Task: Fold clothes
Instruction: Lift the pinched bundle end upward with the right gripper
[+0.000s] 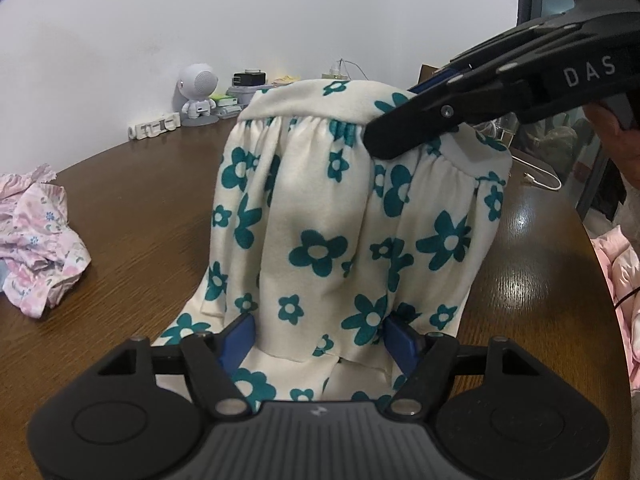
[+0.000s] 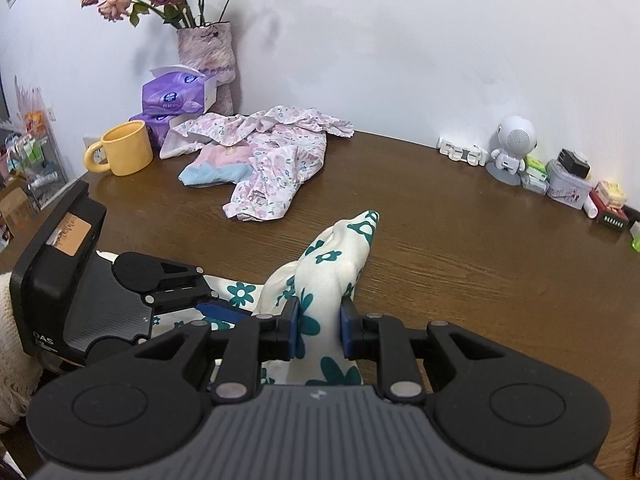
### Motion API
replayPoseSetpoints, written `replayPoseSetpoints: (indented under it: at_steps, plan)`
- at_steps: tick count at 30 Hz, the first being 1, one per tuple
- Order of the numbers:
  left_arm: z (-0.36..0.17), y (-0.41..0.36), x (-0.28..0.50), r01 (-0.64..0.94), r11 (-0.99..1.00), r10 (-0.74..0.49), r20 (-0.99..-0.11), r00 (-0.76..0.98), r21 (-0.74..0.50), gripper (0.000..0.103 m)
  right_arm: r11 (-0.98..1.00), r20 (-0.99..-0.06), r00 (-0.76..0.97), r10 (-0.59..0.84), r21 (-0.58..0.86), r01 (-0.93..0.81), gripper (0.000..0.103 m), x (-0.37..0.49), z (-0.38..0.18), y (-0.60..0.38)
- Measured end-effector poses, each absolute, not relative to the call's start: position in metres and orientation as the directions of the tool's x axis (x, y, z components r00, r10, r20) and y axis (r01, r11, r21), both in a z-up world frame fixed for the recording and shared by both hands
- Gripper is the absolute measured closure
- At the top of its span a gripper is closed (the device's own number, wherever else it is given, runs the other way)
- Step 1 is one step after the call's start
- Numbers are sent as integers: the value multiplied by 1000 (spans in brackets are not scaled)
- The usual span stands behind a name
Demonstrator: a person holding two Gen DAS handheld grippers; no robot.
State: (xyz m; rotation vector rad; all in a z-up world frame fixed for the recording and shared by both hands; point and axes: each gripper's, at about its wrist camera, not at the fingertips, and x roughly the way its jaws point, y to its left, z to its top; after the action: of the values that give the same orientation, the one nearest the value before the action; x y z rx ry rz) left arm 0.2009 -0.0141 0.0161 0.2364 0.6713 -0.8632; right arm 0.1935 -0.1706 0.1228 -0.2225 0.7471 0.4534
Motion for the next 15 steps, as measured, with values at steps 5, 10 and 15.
replayPoseSetpoints:
  at_steps: [5, 10, 15]
  plan:
    - [16, -13, 197, 756, 652, -622, -616, 484, -64, 33, 873, -700, 652, 292, -84, -481, 84, 189, 127, -156]
    - [15, -10, 198, 743, 664, -625, -609, 488, -85, 33, 856, -701, 663, 263, -148, -496, 84, 181, 129, -137]
    - [17, -5, 194, 728, 679, -620, -604, 501, -94, 31, 843, -695, 676, 244, -193, -502, 84, 173, 129, -123]
